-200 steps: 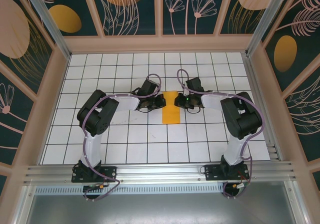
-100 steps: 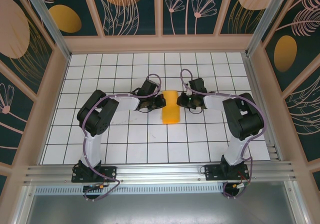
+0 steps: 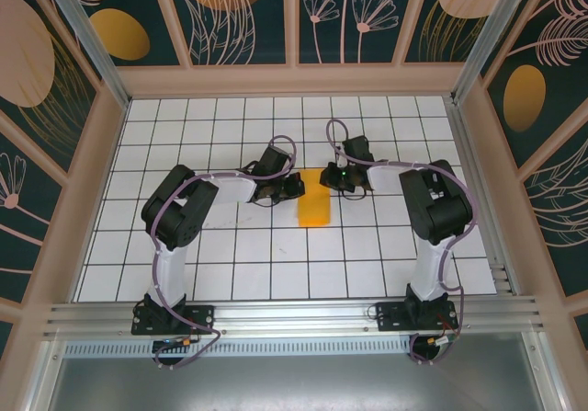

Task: Fold a paper plane with a square sheet of paper (pick it up from the middle)
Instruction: Fold the square sheet of paper in half at the center of the table.

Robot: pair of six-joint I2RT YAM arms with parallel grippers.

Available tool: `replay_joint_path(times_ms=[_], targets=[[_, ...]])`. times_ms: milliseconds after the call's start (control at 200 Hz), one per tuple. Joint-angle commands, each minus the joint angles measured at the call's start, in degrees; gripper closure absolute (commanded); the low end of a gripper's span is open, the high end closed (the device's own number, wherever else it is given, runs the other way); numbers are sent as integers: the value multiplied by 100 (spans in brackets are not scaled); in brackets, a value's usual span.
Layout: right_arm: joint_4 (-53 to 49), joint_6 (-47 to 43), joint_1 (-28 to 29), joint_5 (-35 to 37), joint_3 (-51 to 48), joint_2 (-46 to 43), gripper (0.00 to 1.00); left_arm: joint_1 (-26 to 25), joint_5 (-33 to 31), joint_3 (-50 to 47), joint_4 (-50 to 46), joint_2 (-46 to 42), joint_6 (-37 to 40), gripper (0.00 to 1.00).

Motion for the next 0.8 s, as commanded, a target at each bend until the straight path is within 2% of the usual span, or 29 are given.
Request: replay_joint_path(times_ms=[0,425,620,796], targets=[[-43,69,-92,255,175,137,91,22,-623,-295,-873,326,141,97],[200,332,-177,65,283,125,91,23,-609,-384,-829,349,145,97],[412,345,-165,-463,425,327,91,21,-619,-405,-838,355,152,97],[222,306,-165,-193,597,514,91,20,-626,-416,-840,355,166,97]])
